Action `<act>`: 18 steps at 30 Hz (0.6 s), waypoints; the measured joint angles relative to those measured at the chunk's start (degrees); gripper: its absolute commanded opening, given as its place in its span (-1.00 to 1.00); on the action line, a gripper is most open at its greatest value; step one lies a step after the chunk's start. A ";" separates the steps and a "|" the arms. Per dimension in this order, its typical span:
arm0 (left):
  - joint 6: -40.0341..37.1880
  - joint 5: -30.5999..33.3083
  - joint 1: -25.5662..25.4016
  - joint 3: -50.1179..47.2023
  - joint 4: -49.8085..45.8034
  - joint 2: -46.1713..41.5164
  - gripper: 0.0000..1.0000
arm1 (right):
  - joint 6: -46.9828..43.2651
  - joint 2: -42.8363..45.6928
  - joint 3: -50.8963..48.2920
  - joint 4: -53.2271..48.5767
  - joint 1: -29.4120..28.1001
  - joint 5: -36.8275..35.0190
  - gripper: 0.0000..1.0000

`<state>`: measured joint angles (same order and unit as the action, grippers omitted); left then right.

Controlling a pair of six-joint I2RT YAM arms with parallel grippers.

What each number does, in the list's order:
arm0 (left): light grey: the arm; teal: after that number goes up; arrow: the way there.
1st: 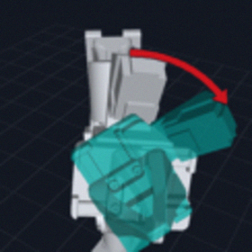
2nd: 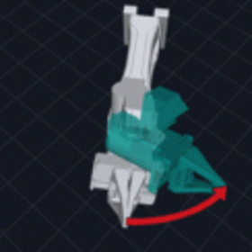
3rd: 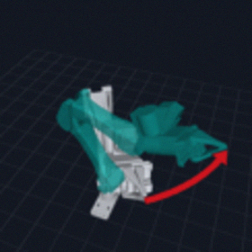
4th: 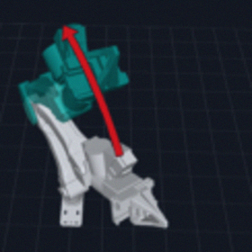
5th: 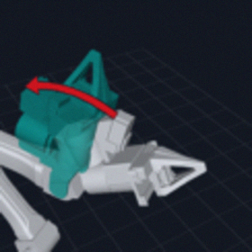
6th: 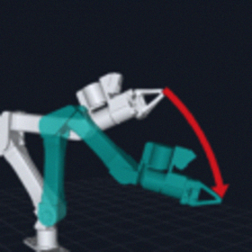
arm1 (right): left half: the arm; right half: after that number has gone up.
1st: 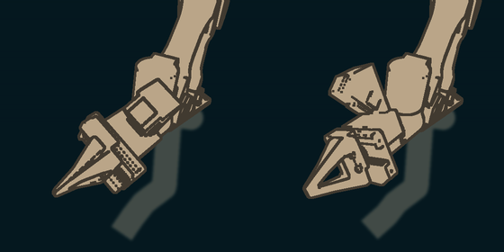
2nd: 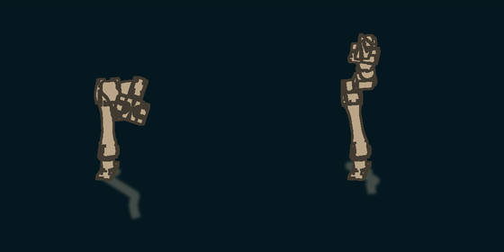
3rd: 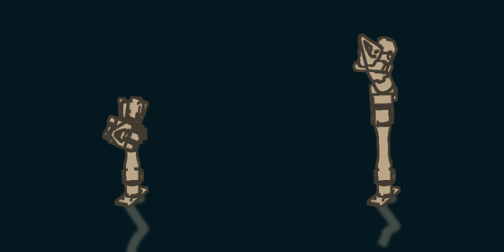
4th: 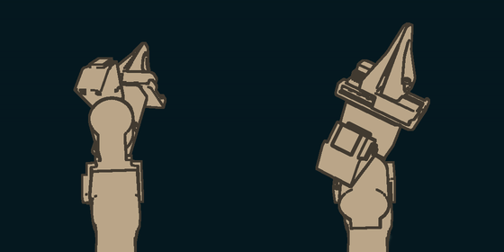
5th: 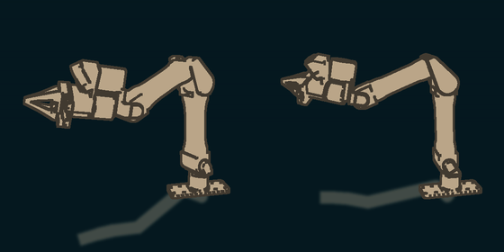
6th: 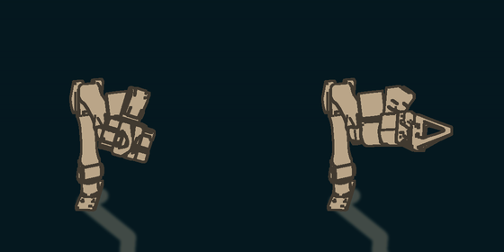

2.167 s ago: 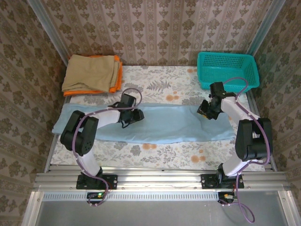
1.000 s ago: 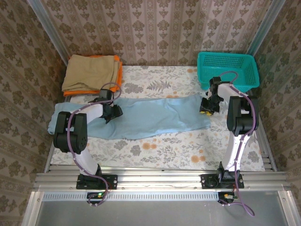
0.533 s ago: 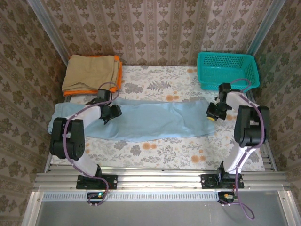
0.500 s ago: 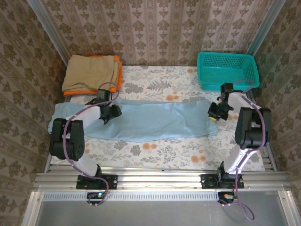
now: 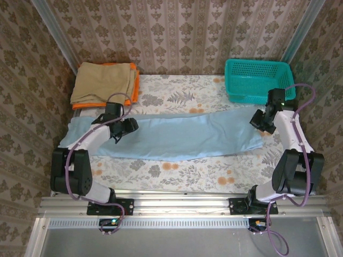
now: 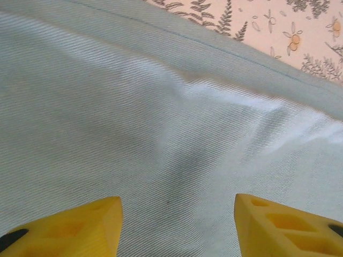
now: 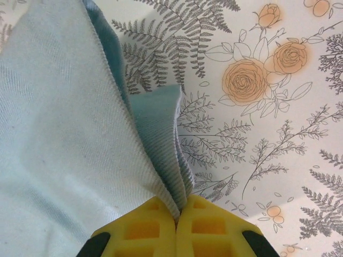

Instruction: Fold and stack the trousers

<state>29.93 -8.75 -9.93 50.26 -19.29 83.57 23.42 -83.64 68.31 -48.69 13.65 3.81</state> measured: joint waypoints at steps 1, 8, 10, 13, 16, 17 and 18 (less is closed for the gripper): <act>0.00 0.04 0.28 -0.37 -0.35 -0.57 0.20 | 0.02 0.00 0.94 -0.63 -0.04 0.44 -1.00; -0.02 1.60 1.18 -3.06 -2.84 -5.42 0.30 | 2.40 1.16 6.36 -2.45 -9.68 2.58 -1.00; 0.00 1.79 1.49 -3.74 -3.28 -6.40 0.31 | 3.63 1.18 7.63 -2.58 -14.71 2.89 -1.00; 0.00 1.99 2.23 -4.92 -3.54 -7.19 0.31 | 5.88 1.01 9.97 -2.60 -21.88 3.50 -1.00; 0.02 1.95 2.84 -6.27 -3.54 -7.43 0.32 | 8.28 -0.61 14.16 -2.71 -28.17 3.76 -1.00; 0.04 1.90 2.99 -6.75 -3.54 -7.65 0.33 | 9.03 -1.81 16.13 -2.64 -30.27 3.80 -1.00; 0.04 1.66 3.28 -7.21 -3.54 -8.00 0.34 | 9.84 -3.06 17.99 -2.32 -32.24 3.91 -1.00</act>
<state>29.98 -7.09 -6.66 43.05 -22.83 75.57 33.26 -86.70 86.30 -51.00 -18.59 7.73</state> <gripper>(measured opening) 0.663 0.059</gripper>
